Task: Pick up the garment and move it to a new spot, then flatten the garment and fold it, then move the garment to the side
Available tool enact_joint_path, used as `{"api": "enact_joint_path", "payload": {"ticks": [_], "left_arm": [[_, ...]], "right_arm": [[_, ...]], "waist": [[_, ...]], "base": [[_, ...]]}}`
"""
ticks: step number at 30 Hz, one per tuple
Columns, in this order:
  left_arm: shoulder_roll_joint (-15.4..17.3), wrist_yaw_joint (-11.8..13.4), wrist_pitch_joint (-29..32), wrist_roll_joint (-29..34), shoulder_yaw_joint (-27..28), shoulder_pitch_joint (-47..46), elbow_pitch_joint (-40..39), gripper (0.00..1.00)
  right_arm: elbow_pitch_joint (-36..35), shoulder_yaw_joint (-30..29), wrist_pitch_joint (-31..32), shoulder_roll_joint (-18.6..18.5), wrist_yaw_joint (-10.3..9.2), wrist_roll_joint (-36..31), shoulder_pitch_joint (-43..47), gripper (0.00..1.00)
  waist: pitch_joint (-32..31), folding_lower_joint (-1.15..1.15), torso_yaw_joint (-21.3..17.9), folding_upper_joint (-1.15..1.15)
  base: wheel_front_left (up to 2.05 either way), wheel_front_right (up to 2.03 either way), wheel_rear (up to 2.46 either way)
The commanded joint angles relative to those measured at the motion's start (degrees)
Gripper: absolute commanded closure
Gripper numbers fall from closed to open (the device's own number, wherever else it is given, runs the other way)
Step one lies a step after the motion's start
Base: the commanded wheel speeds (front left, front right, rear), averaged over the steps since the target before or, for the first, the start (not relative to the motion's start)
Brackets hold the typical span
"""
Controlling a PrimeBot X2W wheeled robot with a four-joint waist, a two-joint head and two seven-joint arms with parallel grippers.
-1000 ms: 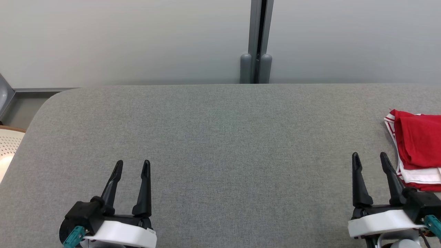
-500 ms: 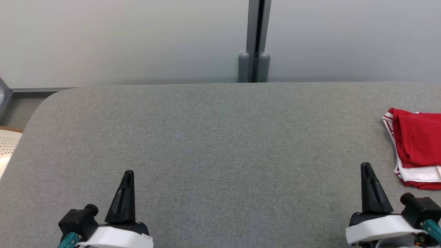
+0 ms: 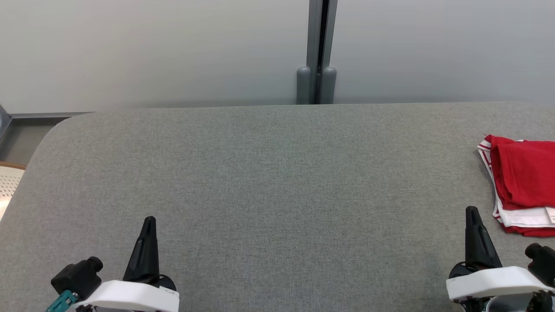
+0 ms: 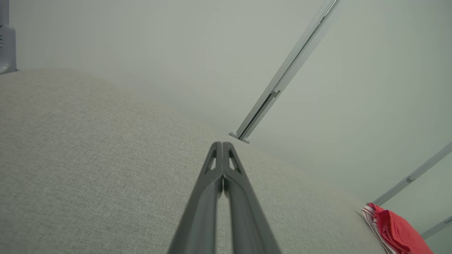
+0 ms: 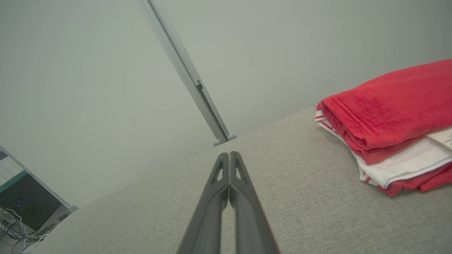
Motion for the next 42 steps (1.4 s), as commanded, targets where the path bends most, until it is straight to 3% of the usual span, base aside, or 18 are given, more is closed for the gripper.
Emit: {"api": "enact_joint_path", "payload": {"ticks": [1, 42], "left_arm": [[0.44, -0.34, 0.42, -2.29, 0.60, -2.23, -0.58, 1.00], [0.90, -1.71, 8.15, -29.68, 4.81, -4.71, 1.32, 1.00]], "right_arm": [[-0.87, -0.28, 0.58, -0.25, 0.00, 2.48, -1.59, 1.00], [-0.78, -3.05, 8.55, -0.37, 0.00, 33.12, -2.89, 1.00]], "waist": [[-0.01, 0.00, -0.06, 0.00], [-0.24, 0.00, -1.54, 0.00]], "base": [[0.00, 0.00, 0.00], [0.00, 0.00, 0.00]]}}
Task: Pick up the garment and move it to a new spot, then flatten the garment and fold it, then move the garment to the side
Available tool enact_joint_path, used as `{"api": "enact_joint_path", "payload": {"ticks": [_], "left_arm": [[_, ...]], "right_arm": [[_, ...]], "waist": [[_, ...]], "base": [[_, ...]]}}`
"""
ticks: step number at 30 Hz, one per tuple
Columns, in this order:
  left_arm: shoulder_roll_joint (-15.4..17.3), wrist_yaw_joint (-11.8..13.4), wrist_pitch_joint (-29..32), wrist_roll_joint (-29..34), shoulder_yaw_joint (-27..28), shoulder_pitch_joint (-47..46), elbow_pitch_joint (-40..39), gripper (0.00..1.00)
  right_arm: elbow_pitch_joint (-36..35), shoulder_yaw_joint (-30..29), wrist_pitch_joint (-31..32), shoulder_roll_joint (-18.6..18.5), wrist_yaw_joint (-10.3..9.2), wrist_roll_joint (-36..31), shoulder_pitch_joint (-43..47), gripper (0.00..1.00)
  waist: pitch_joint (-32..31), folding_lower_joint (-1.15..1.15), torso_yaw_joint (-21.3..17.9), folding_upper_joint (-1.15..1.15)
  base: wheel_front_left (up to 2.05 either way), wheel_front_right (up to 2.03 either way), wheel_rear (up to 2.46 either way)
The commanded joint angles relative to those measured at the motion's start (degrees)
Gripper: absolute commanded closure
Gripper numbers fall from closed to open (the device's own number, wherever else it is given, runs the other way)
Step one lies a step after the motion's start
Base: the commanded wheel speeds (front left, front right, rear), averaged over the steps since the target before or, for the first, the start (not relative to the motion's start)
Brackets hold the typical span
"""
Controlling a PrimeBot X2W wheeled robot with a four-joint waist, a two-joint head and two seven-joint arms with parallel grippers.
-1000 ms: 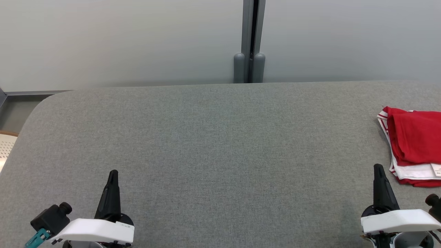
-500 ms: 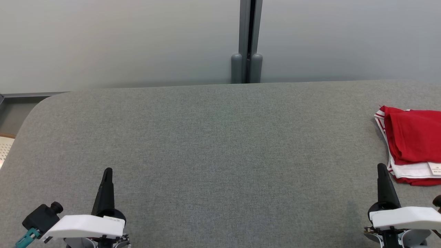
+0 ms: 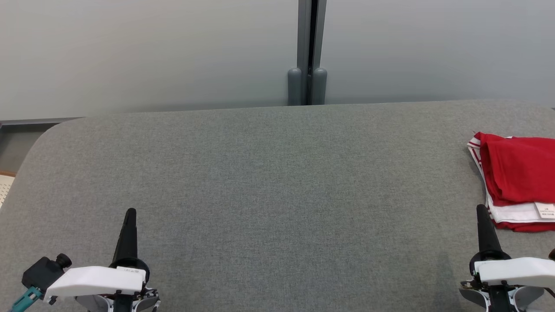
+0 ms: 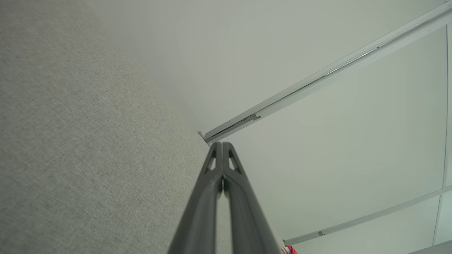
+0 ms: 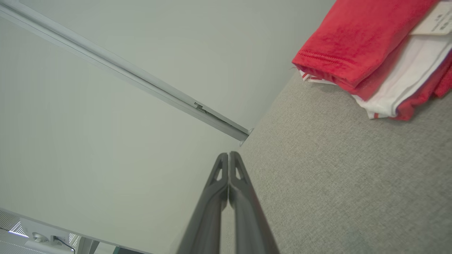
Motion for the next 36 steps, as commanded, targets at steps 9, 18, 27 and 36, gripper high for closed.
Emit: {"api": "enact_joint_path", "payload": {"ticks": [9, 18, 27, 36], "left_arm": [[0.50, -0.53, 1.46, -5.52, 1.19, -2.04, -0.01, 1.00], [0.50, -0.75, 2.86, -9.83, 1.97, -2.29, 0.33, 1.00], [0.50, -0.97, 4.04, -13.86, 2.71, -2.73, 0.66, 1.00], [0.48, -1.10, 5.15, -17.17, 3.31, -3.08, 0.91, 1.00]], "right_arm": [[-0.60, -0.77, 1.69, -0.37, 0.01, 6.12, -1.31, 1.00], [-0.57, -1.20, 3.02, -0.39, 0.01, 11.09, -1.59, 1.00], [-0.53, -1.65, 4.20, -0.41, 0.01, 15.64, -1.78, 1.00], [-0.50, -2.01, 5.24, -0.43, 0.01, 19.47, -2.00, 1.00]], "waist": [[-0.05, 0.00, -0.33, 0.00], [-0.11, 0.00, -0.66, 0.00], [-0.16, 0.00, -1.00, 0.00], [-0.21, 0.00, -1.30, 0.00]], "base": [[0.00, 0.00, 0.00], [0.00, 0.00, 0.00], [0.00, 0.00, 0.00], [0.00, 0.00, 0.00]]}}
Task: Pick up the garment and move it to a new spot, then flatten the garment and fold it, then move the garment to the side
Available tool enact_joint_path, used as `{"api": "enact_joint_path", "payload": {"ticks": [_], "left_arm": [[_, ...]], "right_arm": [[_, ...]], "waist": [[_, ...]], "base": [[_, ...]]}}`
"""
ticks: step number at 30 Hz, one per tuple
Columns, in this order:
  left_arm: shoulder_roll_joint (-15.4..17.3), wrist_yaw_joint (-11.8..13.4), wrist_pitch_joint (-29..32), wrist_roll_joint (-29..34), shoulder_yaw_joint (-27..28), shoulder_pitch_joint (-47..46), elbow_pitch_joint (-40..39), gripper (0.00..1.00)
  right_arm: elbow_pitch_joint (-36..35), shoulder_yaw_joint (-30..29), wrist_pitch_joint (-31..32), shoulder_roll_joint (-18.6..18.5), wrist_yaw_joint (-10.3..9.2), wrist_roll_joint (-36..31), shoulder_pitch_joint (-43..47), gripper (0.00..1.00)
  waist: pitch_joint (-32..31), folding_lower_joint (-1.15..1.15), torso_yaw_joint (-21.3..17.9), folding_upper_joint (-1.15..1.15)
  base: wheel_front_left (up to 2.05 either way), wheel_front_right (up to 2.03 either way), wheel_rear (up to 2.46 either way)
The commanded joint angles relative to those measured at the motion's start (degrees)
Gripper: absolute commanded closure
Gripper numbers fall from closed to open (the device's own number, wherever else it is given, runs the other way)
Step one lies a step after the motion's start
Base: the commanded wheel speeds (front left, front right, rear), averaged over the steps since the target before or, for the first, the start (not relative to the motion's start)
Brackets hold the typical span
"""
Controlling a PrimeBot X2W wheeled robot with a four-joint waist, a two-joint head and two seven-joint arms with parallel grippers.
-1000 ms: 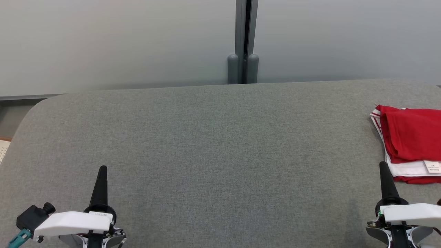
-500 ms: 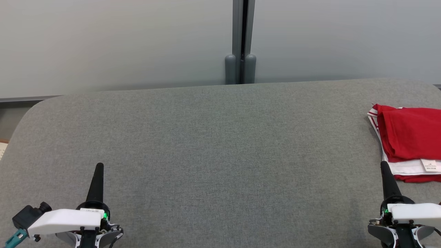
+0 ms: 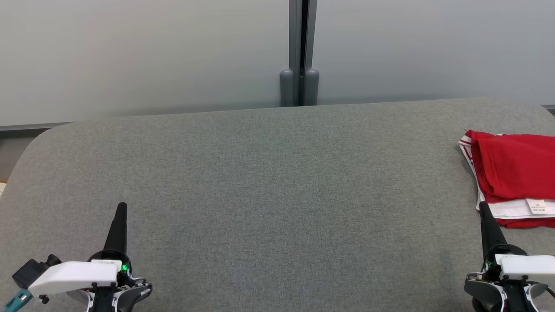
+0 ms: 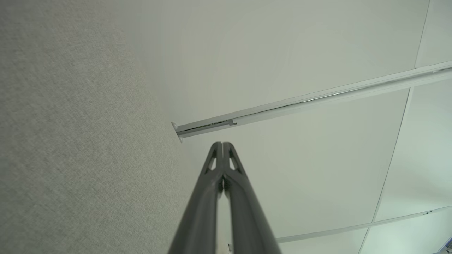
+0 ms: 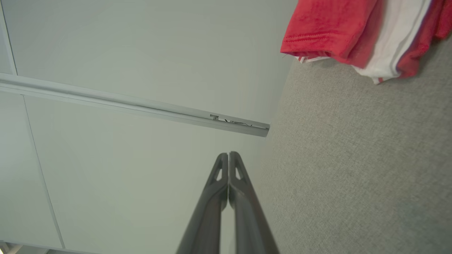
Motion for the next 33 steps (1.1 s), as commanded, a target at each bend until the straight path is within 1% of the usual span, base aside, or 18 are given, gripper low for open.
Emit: {"api": "enact_joint_path", "payload": {"ticks": [1, 27, 33], "left_arm": [[0.45, -0.36, 0.46, -1.48, 0.50, -1.41, -0.13, 1.00], [0.33, -0.88, 3.45, -10.68, 2.30, -2.18, 0.70, 1.00], [0.27, -0.82, 3.65, -11.29, 2.48, -2.14, 0.76, 1.00]], "right_arm": [[-0.42, -0.36, 0.58, -0.36, 0.02, 1.75, -1.15, 1.00], [-0.29, -1.25, 3.55, -0.39, 0.02, 12.51, -1.38, 1.00], [-0.27, -1.30, 3.64, -0.39, 0.02, 13.15, -1.43, 1.00]], "waist": [[-0.01, 0.00, -0.09, 0.00], [-0.17, 0.00, -1.05, 0.00], [-0.18, 0.00, -1.14, 0.00]], "base": [[0.00, 0.00, 0.00], [0.00, 0.00, 0.00], [0.00, 0.00, 0.00]]}}
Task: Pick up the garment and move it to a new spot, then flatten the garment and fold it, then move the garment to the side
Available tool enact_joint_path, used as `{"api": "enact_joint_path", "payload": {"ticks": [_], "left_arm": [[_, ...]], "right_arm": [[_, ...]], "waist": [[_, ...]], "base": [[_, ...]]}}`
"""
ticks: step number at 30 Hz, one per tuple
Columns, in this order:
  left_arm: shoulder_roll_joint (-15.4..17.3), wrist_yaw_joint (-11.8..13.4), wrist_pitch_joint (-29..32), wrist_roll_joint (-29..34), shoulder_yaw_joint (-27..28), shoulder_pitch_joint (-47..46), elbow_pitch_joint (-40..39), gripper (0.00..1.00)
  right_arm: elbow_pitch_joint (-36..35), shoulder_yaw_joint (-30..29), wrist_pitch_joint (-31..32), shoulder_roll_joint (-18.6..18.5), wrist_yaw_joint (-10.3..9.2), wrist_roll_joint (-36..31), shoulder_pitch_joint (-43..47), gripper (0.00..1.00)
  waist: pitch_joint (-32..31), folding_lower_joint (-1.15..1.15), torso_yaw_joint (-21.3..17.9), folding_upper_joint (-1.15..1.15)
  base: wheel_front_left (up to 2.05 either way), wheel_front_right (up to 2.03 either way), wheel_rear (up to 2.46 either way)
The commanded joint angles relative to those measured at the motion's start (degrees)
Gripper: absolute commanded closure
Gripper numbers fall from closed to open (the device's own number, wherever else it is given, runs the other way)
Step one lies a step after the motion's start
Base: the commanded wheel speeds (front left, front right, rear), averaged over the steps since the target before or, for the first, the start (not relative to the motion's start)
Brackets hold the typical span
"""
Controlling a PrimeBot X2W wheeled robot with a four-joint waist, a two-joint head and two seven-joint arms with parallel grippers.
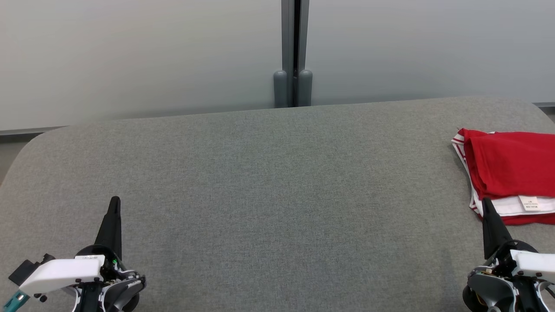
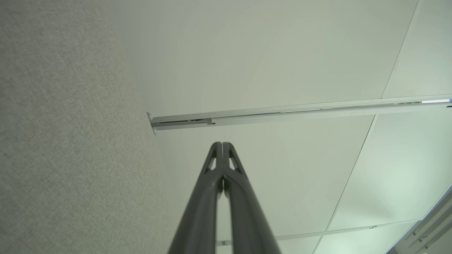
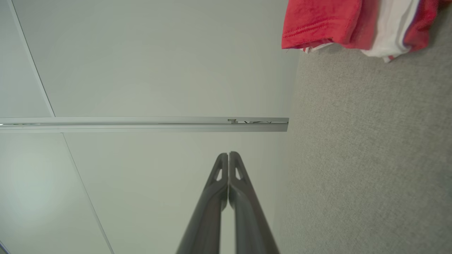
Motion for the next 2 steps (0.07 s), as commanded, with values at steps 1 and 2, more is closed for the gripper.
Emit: {"api": "enact_joint_path", "payload": {"ticks": [1, 2], "left_arm": [[0.29, -0.16, 0.09, -0.15, 0.31, -0.64, 0.08, 1.00], [0.28, -0.16, 0.10, -0.13, 0.31, -0.64, 0.08, 1.00]], "right_arm": [[-0.19, -0.03, 0.19, -0.31, 0.02, 0.30, -0.58, 1.00], [-0.18, -0.02, 0.18, -0.31, 0.02, 0.31, -0.57, 1.00]], "waist": [[0.00, 0.00, 0.00, 0.00], [0.00, 0.00, 0.00, 0.00]], "base": [[0.00, 0.00, 0.00], [0.00, 0.00, 0.00]]}}
